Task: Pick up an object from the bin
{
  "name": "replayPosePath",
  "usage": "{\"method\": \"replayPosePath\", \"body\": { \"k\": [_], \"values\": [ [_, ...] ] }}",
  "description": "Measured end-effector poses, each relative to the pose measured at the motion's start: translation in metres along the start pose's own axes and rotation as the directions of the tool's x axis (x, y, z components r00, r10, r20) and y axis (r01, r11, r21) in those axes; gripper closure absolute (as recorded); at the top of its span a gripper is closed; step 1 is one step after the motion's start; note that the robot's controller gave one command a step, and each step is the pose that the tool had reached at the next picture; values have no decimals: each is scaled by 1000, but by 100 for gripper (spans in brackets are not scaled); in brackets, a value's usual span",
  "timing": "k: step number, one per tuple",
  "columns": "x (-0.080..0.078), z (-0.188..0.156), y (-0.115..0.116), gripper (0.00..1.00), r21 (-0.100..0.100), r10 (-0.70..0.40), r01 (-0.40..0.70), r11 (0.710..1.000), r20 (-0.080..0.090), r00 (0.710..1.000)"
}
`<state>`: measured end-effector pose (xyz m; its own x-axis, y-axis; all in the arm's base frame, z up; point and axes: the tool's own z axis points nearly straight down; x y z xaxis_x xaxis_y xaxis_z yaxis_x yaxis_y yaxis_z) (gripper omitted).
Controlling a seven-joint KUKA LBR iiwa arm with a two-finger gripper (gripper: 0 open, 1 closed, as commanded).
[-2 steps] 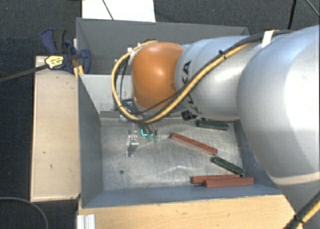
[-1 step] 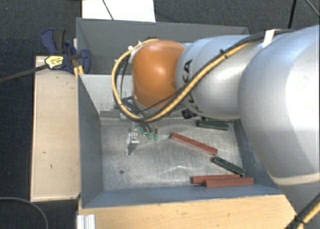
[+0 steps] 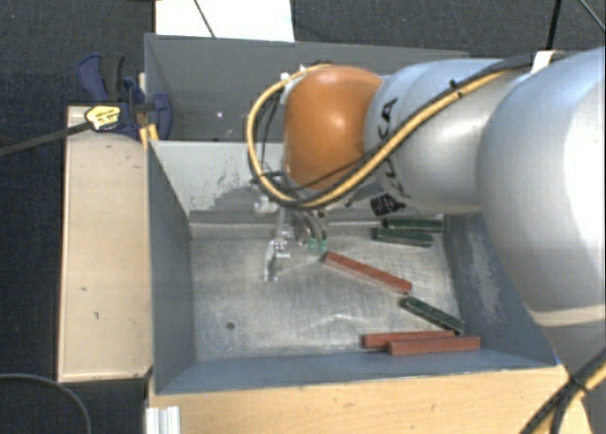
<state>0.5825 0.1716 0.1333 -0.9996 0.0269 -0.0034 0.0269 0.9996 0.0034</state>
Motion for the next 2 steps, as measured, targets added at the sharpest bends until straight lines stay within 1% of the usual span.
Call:
{"method": "replayPosePath", "body": {
  "k": [1, 2],
  "values": [
    [5, -17, -22, 0, 7, -64, 64, 998, -3, 998],
    [7, -23, -15, 0, 5, -98, 98, 995, -1, 995]
  ]
}}
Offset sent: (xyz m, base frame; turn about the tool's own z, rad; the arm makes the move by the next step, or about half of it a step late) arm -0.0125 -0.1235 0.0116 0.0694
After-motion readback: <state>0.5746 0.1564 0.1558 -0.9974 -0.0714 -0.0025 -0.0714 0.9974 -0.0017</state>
